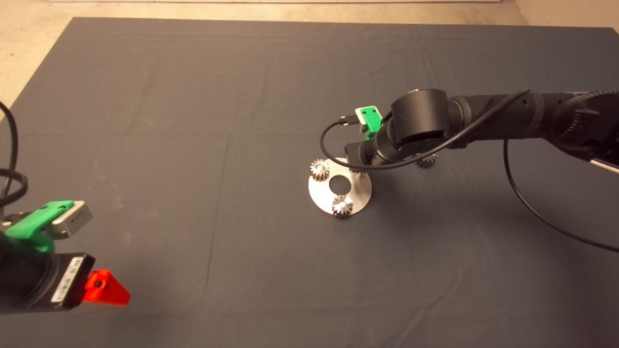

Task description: Remove an incorrectly installed larger gear and replace it with the correct smaller gear

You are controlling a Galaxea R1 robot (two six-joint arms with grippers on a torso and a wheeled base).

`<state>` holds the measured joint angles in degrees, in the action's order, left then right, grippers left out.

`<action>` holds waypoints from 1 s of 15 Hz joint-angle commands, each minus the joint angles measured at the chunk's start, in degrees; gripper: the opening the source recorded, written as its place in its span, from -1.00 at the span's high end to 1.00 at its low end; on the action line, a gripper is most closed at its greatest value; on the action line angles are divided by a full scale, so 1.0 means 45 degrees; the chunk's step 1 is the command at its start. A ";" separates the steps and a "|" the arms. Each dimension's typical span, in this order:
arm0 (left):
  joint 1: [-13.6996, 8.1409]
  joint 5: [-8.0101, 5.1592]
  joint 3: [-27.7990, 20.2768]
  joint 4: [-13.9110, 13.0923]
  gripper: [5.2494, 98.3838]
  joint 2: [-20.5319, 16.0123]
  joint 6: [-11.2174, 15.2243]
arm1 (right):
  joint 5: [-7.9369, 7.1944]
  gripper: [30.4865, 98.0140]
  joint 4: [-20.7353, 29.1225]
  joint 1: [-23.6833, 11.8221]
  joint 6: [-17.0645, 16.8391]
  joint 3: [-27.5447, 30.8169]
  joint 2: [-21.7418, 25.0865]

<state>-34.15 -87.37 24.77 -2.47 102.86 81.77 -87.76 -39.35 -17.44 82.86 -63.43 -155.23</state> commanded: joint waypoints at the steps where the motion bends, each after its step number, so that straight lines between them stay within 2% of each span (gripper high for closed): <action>1: -0.0010 -0.1696 0.0019 0.0101 -1.00 -0.0054 -0.0047 | -0.1609 0.74 -0.0181 -0.0109 0.0135 0.0251 0.0032; 7: -0.0010 -0.1696 0.0000 0.0101 -1.00 -0.0074 -0.0047 | -0.1609 0.74 -0.0181 -0.0109 0.0122 0.0270 0.0110; 11: -0.0010 -0.1696 0.0019 0.0101 -1.00 -0.0054 -0.0028 | -0.1609 0.74 -0.0181 -0.0148 0.0102 0.0660 0.0695; 15: -0.0010 -0.1696 0.0019 0.0101 -1.00 -0.0054 -0.0028 | -0.1609 0.74 -0.0181 -0.0128 0.0122 0.0817 0.0735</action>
<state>-34.15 -87.37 24.77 -2.47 102.89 81.77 -86.93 -39.28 -17.05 83.02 -61.33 -152.85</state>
